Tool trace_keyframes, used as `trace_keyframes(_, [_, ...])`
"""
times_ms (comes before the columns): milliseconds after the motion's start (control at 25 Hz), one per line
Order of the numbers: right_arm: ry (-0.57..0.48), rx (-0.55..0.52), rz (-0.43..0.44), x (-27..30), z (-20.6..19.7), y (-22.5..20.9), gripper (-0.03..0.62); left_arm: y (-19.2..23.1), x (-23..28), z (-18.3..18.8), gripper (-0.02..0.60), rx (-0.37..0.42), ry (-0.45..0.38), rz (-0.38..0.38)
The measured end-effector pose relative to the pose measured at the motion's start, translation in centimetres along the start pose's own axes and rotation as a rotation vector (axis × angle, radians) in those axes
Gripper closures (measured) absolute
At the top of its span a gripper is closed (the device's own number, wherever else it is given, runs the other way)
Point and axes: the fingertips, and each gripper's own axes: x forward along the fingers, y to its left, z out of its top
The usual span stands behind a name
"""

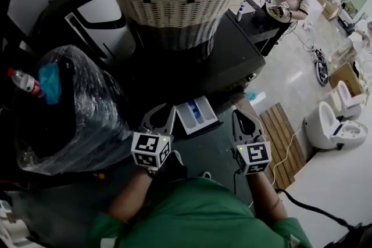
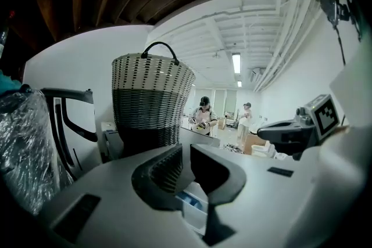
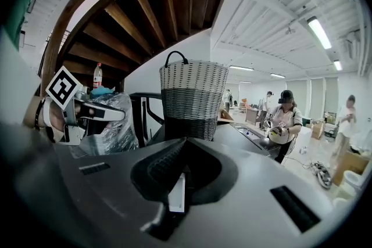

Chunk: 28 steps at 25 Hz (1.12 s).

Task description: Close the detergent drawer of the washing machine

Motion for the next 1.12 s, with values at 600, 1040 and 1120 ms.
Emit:
trace_keyframes(600, [0.216, 0.048, 0.007, 6.6, -8.7, 3.7, 0.571, 3.9, 6.0, -6.4, 0.525, -0.023, 0.181, -0.112])
trace_keyframes(1040, [0.361, 0.113, 0.178, 6.0, -18.6, 5.6, 0.571, -0.1, 7.0, -14.5, 0.525, -0.06, 0.358, -0.075])
trace_keyframes(1120, [0.384, 0.116, 0.223, 5.7, -20.0, 6.7, 0.571, 0.0, 6.8, -15.1, 0.525, -0.07, 0.369, -0.058])
